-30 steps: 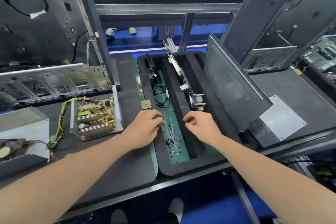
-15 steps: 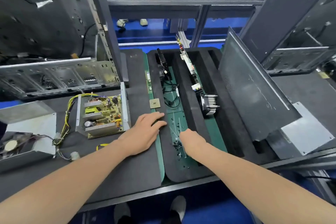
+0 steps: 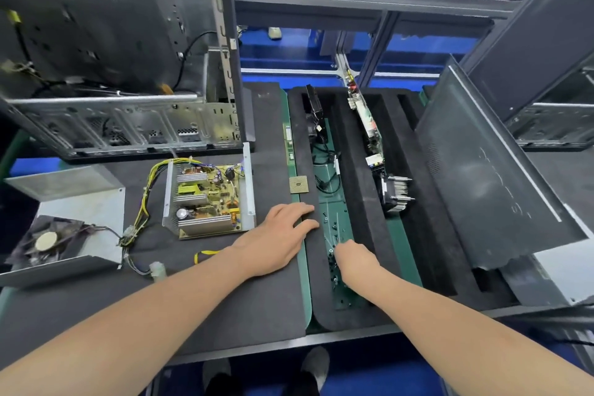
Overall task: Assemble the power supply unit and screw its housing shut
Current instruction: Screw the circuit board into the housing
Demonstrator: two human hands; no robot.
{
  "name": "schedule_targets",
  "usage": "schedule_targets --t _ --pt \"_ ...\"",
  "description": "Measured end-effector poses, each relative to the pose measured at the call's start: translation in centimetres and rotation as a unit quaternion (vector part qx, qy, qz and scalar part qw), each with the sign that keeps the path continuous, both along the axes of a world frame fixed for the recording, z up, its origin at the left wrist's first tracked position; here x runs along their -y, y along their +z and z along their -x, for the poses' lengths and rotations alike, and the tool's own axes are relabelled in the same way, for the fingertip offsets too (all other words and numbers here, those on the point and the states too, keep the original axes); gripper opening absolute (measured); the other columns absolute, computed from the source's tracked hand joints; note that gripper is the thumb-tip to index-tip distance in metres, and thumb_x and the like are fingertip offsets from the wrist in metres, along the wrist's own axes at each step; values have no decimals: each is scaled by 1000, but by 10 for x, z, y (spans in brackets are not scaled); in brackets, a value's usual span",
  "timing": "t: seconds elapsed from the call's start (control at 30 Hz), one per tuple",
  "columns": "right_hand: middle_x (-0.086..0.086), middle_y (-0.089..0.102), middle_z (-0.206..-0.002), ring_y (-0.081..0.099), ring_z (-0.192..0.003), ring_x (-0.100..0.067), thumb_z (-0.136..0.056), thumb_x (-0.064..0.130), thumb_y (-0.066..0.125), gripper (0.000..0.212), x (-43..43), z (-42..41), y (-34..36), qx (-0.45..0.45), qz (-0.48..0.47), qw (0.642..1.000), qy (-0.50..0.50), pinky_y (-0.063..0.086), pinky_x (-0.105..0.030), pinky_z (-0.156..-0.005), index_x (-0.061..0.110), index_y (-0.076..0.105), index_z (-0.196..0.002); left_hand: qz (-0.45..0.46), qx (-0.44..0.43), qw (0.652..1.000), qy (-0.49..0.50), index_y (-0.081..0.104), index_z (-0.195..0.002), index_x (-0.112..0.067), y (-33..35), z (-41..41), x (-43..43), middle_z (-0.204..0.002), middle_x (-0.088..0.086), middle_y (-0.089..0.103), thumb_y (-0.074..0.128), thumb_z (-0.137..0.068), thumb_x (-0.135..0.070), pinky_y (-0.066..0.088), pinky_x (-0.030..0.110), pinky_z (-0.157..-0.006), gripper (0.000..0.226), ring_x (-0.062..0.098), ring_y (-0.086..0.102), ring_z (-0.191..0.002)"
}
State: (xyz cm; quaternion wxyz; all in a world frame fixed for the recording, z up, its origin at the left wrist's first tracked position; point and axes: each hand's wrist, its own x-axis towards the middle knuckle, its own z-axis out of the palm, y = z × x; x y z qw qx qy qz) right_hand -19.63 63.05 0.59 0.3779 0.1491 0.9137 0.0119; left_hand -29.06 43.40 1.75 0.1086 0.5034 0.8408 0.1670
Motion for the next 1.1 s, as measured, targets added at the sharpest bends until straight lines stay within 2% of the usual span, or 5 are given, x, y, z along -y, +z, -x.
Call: schedule_targets --t 0.27,0.4,0.57,0.83,1.1 --pt "-6 54 -86 65 -82 -30 -95 6 64 7 -1 6 18 -50 14 998 -41 49 -33 -62 8 57 -98 2 -8 1000 -3 36 -147 -33 -5 1 -1 -159 -2 25 44 -107 -23 38 52 -116 41 35 28 -143" --pt "-4 51 -77 55 -65 -22 -94 17 69 23 -3 12 34 -77 28 993 -89 38 -28 -45 10 50 -81 -10 1 1000 4 40 -143 -33 -3 0 -1 -156 -4 29 42 -108 -25 38 50 -116 37 33 31 -142" --pt "-6 67 -63 65 -46 -21 -89 18 74 23 -9 14 56 -105 94 974 -177 54 -27 -46 9 57 -76 -58 17 998 0 60 -129 -26 7 2 3 -142 -6 48 46 -108 -23 31 39 -118 26 23 41 -136" --pt "-14 76 -68 77 -62 -24 -85 10 74 13 -28 2 78 -235 310 864 -320 66 -40 -73 -2 72 -90 -89 62 993 41 67 -120 -26 38 -4 -13 -119 -10 62 56 -103 -20 36 36 -108 21 11 53 -118" --pt "-18 74 -81 73 -69 -29 -97 13 69 18 -6 18 102 -261 541 723 -340 61 -33 -60 -4 75 -93 -217 124 962 106 78 -101 -21 80 4 -15 -93 -14 73 74 -95 -22 47 13 -81 8 0 64 -87"
